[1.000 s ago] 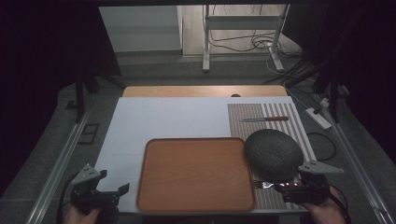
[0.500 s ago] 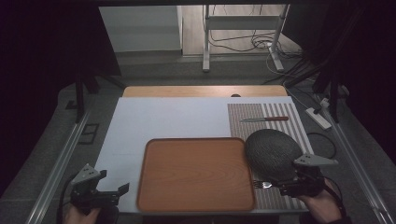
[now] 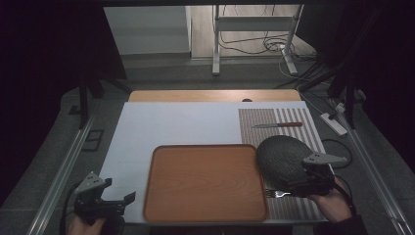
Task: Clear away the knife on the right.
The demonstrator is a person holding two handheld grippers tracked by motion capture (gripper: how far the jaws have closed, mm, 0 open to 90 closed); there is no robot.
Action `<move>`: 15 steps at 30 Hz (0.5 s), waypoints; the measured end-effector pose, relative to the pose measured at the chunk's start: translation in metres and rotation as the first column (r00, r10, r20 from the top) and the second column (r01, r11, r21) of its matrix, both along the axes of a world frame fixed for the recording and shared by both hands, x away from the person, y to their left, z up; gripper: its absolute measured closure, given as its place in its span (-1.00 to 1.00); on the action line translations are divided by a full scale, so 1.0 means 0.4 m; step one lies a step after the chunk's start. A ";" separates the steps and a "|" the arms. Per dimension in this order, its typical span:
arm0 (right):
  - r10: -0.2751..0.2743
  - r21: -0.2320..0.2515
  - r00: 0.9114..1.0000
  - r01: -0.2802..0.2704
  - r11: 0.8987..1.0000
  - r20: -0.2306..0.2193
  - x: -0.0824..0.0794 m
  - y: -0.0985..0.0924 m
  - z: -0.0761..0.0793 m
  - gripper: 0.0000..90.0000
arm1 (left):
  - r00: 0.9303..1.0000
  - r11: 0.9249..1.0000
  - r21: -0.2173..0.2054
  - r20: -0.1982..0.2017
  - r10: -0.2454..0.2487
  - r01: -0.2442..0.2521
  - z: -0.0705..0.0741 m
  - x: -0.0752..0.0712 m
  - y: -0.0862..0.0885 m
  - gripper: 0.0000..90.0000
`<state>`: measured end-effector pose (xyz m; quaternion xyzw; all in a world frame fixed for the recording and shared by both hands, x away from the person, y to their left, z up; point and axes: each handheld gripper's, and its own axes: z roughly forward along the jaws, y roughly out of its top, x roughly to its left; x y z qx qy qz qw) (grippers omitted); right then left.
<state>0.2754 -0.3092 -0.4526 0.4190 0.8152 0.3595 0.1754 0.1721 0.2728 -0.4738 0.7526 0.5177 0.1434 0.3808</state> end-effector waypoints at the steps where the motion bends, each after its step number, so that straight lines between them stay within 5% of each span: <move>1: -0.003 -0.003 1.000 0.003 1.000 -0.002 0.006 0.001 0.000 -1.00 | 1.000 1.000 0.000 0.000 0.000 0.000 0.000 0.000 0.000 -0.97; 15: -0.018 -0.032 0.999 0.017 0.999 -0.034 0.087 0.018 -0.017 -1.00 | 1.000 1.000 -0.006 -0.003 0.001 -0.001 0.000 0.003 0.000 -0.97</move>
